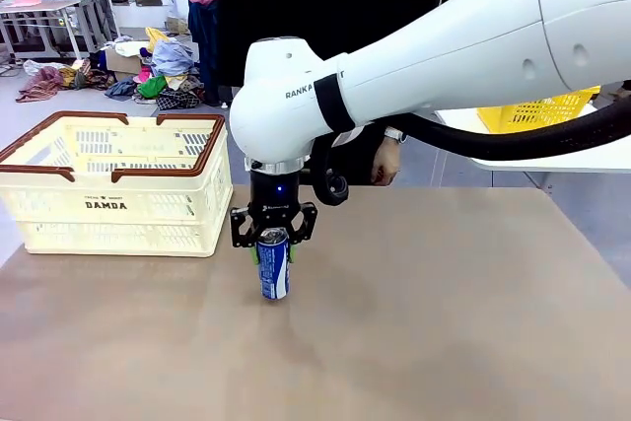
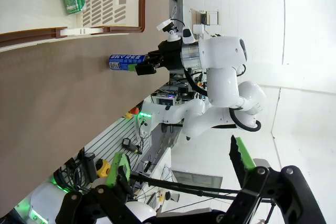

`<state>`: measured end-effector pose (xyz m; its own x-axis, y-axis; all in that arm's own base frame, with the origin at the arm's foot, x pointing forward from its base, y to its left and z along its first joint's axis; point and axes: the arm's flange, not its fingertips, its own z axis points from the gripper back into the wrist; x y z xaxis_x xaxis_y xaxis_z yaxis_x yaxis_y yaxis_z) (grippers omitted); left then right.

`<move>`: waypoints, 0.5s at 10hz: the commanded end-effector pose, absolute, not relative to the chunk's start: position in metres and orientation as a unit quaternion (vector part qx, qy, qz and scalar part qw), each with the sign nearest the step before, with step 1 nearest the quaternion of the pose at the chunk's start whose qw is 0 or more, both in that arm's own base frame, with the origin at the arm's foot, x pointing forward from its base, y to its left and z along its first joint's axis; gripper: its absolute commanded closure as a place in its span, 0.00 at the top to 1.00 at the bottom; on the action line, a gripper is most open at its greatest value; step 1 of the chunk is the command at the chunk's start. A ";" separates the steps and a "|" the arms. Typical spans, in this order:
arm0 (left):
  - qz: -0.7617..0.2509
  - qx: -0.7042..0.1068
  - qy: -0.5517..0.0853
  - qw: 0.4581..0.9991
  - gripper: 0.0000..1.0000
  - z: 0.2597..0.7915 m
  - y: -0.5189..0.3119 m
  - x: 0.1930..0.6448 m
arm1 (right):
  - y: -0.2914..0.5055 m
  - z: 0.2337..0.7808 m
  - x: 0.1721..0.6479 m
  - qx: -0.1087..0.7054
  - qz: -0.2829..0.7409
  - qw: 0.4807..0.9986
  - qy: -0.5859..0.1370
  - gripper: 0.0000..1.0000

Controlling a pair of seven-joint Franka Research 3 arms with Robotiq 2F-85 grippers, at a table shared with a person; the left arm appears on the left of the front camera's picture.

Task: Place the drinks into the Shopping basket.
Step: Pick up one drink and place it into the Shopping basket.

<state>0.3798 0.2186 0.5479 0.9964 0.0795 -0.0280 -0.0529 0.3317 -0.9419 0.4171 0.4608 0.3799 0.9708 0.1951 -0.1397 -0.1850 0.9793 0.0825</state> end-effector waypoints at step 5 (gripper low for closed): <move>0.046 -0.579 -0.008 0.814 1.00 0.551 0.217 0.378 | 0.472 0.371 0.418 0.038 0.072 0.993 0.088 1.00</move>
